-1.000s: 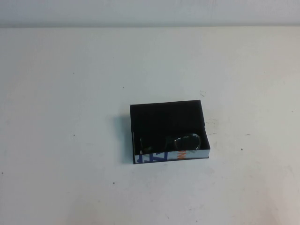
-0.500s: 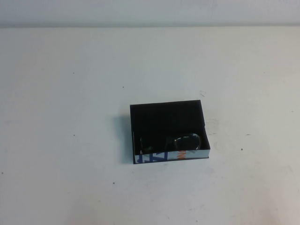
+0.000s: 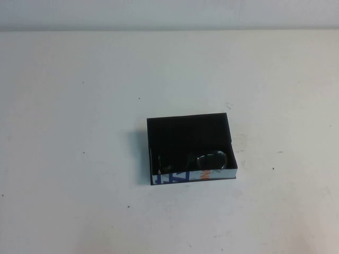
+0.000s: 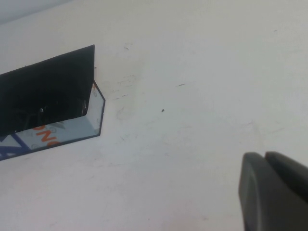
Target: Take glasses out of glasses case
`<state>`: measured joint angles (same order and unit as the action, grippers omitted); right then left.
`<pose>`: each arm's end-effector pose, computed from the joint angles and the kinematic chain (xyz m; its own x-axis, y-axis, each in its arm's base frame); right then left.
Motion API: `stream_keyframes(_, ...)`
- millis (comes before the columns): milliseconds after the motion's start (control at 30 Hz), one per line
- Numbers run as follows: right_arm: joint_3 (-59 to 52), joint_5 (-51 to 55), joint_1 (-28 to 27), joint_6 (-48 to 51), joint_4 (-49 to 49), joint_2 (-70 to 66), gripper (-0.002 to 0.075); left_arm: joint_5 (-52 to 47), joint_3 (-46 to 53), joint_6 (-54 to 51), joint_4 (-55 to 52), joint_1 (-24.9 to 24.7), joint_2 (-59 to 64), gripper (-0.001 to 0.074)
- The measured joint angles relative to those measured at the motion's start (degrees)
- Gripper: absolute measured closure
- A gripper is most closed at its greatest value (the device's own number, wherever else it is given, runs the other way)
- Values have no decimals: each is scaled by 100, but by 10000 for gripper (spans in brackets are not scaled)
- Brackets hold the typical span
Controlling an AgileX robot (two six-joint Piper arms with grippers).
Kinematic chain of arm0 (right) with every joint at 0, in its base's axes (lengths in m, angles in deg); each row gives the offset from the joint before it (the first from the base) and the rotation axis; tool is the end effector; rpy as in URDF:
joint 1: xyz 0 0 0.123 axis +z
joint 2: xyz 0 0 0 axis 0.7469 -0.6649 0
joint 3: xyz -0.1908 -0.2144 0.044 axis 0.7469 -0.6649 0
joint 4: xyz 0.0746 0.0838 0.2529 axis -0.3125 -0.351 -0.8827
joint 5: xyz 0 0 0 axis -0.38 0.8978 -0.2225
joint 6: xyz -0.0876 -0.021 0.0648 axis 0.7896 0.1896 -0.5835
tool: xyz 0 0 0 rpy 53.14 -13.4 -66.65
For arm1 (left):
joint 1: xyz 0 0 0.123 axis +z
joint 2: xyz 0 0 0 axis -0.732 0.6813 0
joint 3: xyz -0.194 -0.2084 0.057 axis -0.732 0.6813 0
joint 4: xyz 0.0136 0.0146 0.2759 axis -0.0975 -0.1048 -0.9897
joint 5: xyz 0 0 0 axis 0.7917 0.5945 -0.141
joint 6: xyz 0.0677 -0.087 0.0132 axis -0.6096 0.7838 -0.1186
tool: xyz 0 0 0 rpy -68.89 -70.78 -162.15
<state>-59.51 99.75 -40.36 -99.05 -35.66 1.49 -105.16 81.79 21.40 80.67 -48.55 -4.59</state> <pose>0.0901 0.0178 0.1653 -0.3340 0.2418 -0.9110 -0.0911 0.9537 0.2865 0.0918 -0.0029 0.1680 -0.2730 0.0788 -0.9588 0.0500 0.9965 0.0676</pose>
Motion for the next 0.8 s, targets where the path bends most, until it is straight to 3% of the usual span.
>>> stream_keyframes(200, 183, -363, 0, 0, -21, 0, 743, 0, 0, 0, 0, 0, 0, 740)
stream_keyframes(300, 1028, -302, 0, 0, -10, 0, 743, 0, 0, 0, 0, 0, 0, 740)
stream_keyframes(433, 2336, 634, 1, 14, 49, -262, 743, 0, 0, 0, 0, 0, 0, 740)
stream_keyframes(633, 2664, 373, 1, 381, -105, -2112, 743, 0, 0, 0, 0, 0, 0, 740)
stream_keyframes(800, 3301, 296, 110, 1433, -575, -3990, 743, 0, 0, 0, 0, 0, 0, 740)
